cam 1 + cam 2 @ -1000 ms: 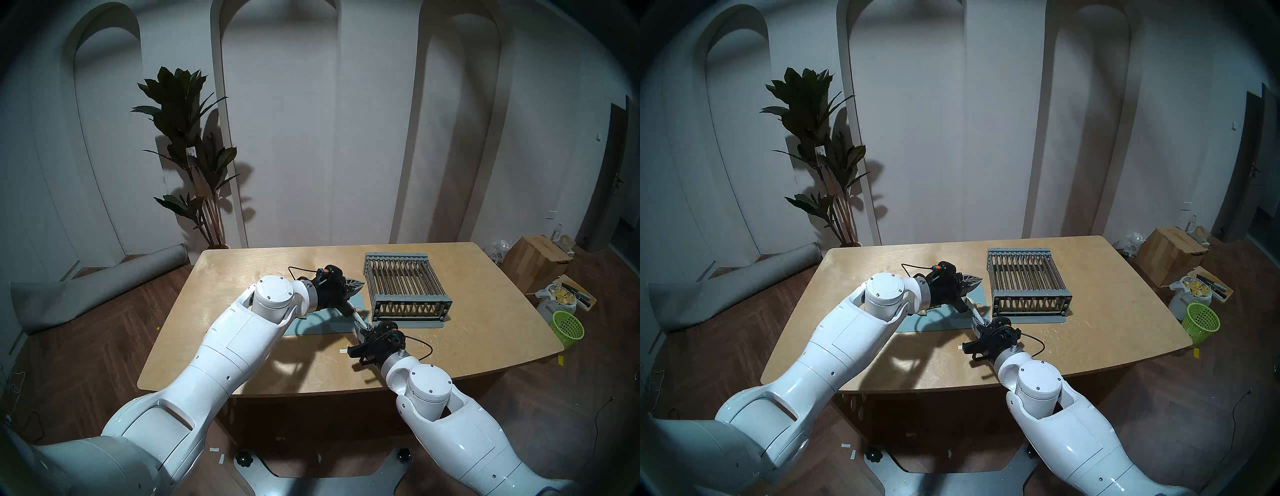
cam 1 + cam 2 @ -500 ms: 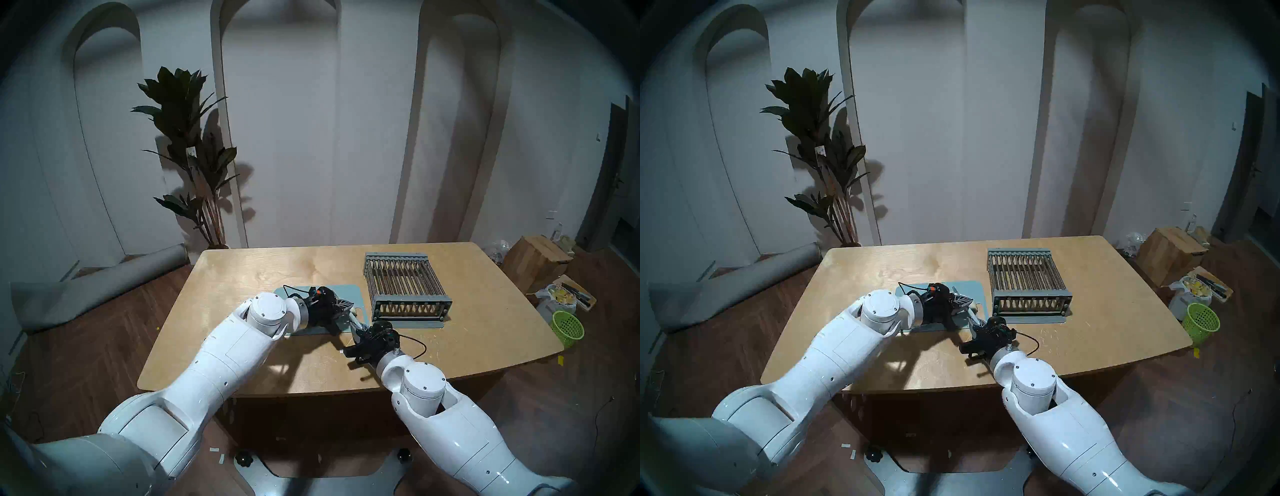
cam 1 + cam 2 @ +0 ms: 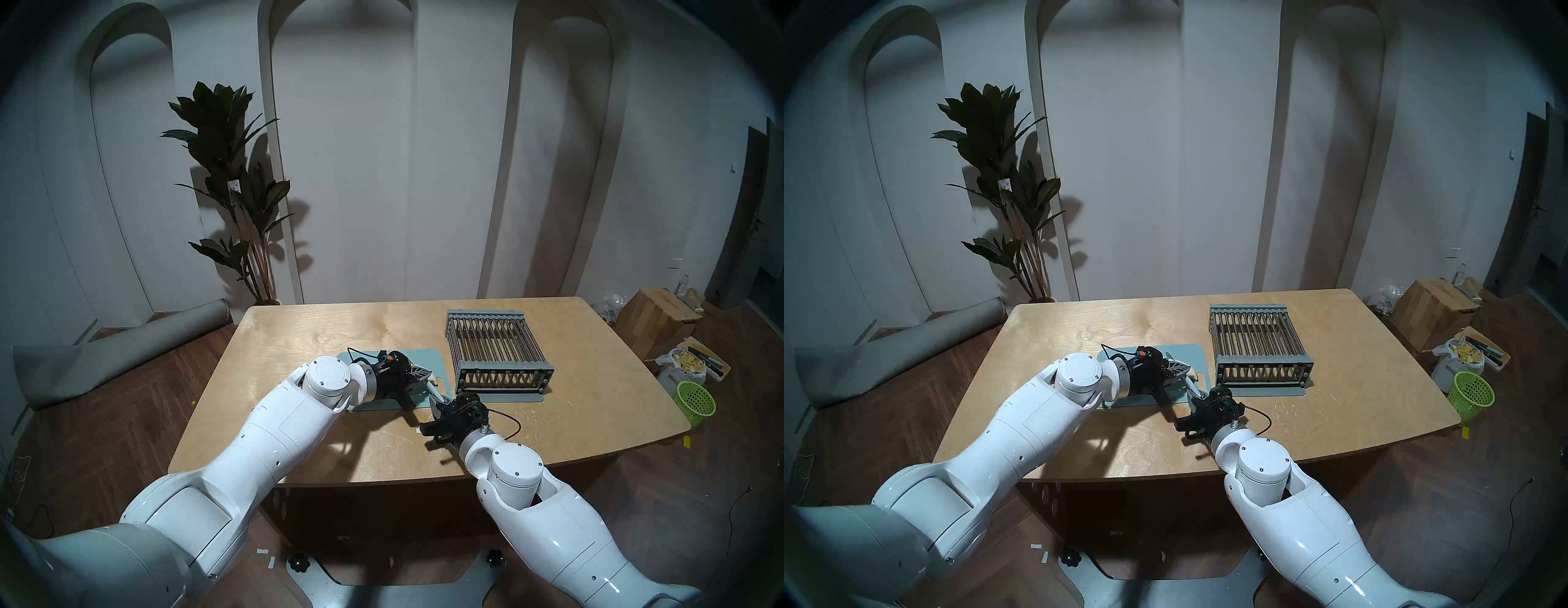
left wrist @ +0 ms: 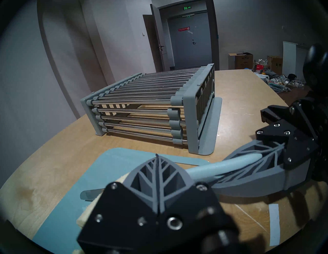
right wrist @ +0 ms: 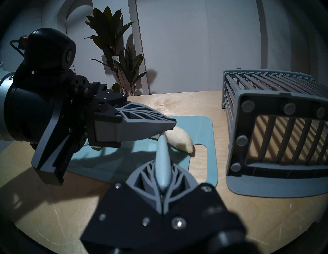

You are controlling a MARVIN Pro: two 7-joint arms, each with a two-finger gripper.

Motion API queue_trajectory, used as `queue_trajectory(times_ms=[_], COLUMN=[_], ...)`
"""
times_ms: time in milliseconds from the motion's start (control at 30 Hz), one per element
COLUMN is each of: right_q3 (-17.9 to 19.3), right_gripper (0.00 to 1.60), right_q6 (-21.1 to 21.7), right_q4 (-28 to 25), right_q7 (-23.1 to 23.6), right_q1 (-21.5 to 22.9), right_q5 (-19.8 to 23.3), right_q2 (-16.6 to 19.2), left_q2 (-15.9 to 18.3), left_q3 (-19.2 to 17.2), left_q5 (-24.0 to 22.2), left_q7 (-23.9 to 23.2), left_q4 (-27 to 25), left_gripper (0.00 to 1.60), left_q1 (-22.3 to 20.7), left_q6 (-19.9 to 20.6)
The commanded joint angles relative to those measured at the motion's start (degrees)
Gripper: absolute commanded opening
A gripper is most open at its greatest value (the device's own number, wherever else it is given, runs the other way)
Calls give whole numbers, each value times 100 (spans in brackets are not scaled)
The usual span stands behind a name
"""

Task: Cut the banana into four pieces on the cutting board

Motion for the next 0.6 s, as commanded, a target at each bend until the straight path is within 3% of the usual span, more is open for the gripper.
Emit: queue_trajectory(times_ms=[0,567], right_q3=[92,95], right_gripper=[0,0], right_q6=[-66,111], right_q4=[-297,-329], right_q7=[13,136], right_q1=[186,378], right_q5=[35,163], right_q2=[-29,-44], left_q2=[-36,72], left_q3=[231,322], left_q5=[189,281], left_q7=[-71,-72], left_q4=[281,285], left_gripper=[0,0], left_q1=[-24,-327], left_q6=[196,285])
